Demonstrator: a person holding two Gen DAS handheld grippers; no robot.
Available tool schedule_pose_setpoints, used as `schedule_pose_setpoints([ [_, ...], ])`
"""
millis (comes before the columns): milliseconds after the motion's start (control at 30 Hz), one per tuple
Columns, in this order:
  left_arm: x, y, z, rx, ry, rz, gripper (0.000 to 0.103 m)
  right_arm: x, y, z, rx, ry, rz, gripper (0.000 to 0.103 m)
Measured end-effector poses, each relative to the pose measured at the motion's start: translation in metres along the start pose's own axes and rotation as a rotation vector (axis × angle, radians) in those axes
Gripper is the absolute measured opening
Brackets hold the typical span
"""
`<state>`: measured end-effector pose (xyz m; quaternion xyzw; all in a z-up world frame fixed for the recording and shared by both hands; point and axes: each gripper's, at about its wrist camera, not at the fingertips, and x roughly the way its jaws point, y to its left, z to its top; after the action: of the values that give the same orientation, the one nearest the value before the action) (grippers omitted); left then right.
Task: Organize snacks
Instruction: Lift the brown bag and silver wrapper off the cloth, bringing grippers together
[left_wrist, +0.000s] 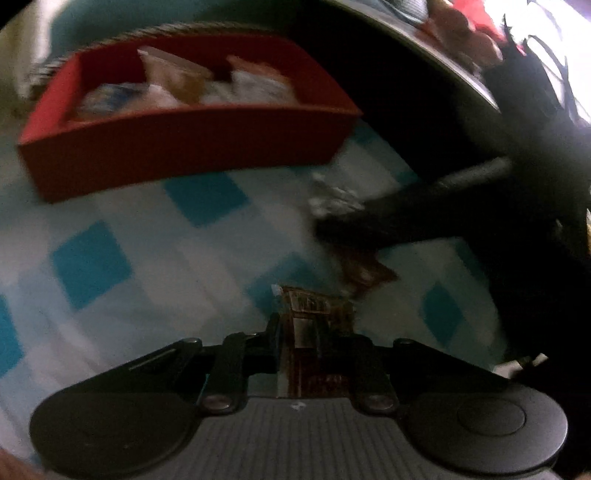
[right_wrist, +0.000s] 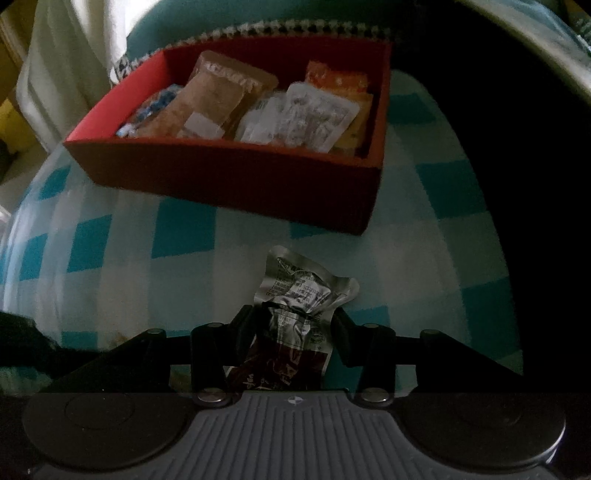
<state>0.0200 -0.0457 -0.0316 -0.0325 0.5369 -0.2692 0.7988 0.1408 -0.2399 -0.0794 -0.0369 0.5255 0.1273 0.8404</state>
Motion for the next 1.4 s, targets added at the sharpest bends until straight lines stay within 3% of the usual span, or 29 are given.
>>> schedule_pose_setpoints([
  [200, 0.024, -0.032, -0.005, 0.076, 0.05, -0.042, 0.015, 0.001, -0.001, 0.001, 0.0, -0.002, 0.017, 0.053],
  [300, 0.034, -0.046, -0.011, 0.118, 0.071, -0.022, 0.015, 0.001, -0.003, 0.002, 0.001, 0.0, 0.019, 0.053],
  [433, 0.036, -0.047, -0.011, 0.089, 0.065, -0.02, 0.012, -0.005, -0.007, 0.006, 0.004, -0.013, 0.02, 0.053],
  [600, 0.024, -0.035, -0.012, 0.072, 0.052, -0.018, 0.01, -0.039, -0.015, 0.003, 0.049, -0.112, 0.056, 0.053],
  [767, 0.023, -0.029, -0.013, 0.068, 0.067, -0.021, 0.011, -0.083, -0.031, -0.033, 0.128, -0.153, 0.107, 0.053],
  [900, 0.028, -0.026, -0.013, 0.077, 0.091, -0.041, 0.012, -0.095, -0.027, -0.076, 0.107, -0.055, 0.081, 0.053],
  [1067, 0.03, -0.019, -0.016, 0.067, 0.107, -0.099, 0.012, -0.07, -0.008, -0.117, 0.039, 0.094, 0.036, 0.053],
  [1267, 0.031, -0.013, -0.019, 0.048, 0.124, -0.16, 0.015, -0.038, 0.036, -0.129, -0.116, 0.172, 0.036, 0.053],
  [1400, 0.037, -0.01, -0.022, -0.014, 0.189, -0.246, 0.018, -0.035, 0.041, -0.122, -0.112, 0.156, 0.067, 0.052],
])
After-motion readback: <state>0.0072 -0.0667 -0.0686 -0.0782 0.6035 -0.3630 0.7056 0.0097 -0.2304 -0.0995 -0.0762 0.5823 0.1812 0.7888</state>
